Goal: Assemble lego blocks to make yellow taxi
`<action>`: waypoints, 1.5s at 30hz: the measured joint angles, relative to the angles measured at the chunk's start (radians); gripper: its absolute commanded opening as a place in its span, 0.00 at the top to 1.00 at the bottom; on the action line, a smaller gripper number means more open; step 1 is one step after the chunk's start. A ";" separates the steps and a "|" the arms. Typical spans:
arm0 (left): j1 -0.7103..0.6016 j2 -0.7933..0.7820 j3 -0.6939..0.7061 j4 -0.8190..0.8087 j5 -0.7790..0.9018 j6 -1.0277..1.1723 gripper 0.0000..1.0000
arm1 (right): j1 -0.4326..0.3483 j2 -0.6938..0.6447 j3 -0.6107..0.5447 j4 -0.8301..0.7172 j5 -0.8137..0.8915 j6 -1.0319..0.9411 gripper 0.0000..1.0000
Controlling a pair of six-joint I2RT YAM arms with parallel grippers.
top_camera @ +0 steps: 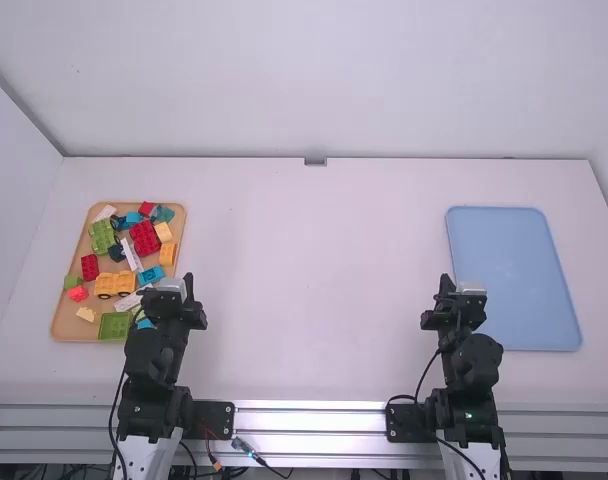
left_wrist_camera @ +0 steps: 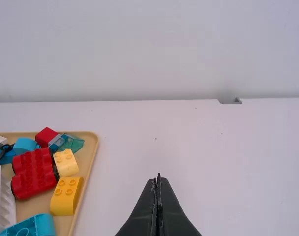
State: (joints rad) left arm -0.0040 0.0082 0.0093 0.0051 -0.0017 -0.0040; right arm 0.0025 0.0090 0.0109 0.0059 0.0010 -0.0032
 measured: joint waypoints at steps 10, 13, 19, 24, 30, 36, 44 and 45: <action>0.000 0.007 0.000 0.002 0.000 0.000 0.96 | 0.000 0.016 0.000 0.002 -0.004 -0.004 0.96; 0.000 0.022 0.000 0.002 -0.001 0.000 0.94 | 0.000 0.042 0.003 0.000 -0.005 -0.004 0.93; 0.000 0.074 0.023 0.002 -0.005 0.000 0.87 | 0.000 0.119 0.050 0.001 -0.013 -0.009 0.86; 0.000 0.134 0.077 0.012 -0.016 0.000 0.79 | 0.000 0.203 0.116 0.006 -0.022 -0.018 0.78; 0.000 0.227 0.133 0.016 -0.035 -0.002 0.69 | 0.000 0.312 0.194 0.014 -0.031 -0.026 0.68; 0.000 0.363 0.206 0.056 -0.056 -0.004 0.55 | 0.005 0.464 0.305 0.024 -0.049 -0.024 0.55; 0.016 0.536 0.345 0.051 -0.105 -0.086 0.40 | 0.009 0.646 0.436 0.029 -0.070 -0.006 0.40; 0.027 0.569 0.376 0.032 -0.121 -0.114 0.38 | 0.009 0.674 0.455 0.030 -0.072 -0.004 0.38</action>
State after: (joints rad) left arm 0.0231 0.5770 0.3855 0.0372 -0.1230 -0.1184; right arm 0.0113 0.6830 0.4660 0.0357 -0.0715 -0.0074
